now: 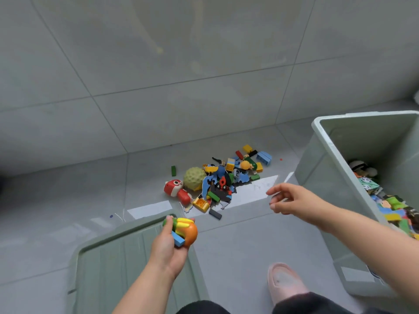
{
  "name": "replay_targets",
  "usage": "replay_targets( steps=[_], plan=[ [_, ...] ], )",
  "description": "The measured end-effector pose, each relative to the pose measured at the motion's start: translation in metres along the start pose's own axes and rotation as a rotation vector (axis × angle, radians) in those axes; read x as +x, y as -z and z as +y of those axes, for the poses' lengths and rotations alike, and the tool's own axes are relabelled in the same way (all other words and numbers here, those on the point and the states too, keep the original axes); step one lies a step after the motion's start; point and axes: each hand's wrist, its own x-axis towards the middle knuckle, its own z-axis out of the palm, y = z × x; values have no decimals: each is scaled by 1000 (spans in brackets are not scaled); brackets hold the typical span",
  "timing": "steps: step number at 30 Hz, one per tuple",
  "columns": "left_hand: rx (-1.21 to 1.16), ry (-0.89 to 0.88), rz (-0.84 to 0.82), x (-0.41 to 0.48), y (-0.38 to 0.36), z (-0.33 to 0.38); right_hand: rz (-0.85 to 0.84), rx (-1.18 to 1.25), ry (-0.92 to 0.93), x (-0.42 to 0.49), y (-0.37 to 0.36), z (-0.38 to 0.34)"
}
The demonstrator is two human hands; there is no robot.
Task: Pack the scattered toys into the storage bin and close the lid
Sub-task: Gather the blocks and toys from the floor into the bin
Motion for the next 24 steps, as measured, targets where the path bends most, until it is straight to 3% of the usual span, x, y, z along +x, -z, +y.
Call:
replay_targets(
  steps=[6,12,20,24],
  plan=[
    [-163,97,-60,36,-28,-2,33,15,-12,70,-15,28],
    [-130,118,-102,81,-49,-25,11,-91,-38,158,-35,49],
    [-263,184,-111,134,-64,-56,13,-560,213,252,-58,56],
    [-348,232,-105,165,-60,-72,-69,-726,135,281,-74,70]
  ],
)
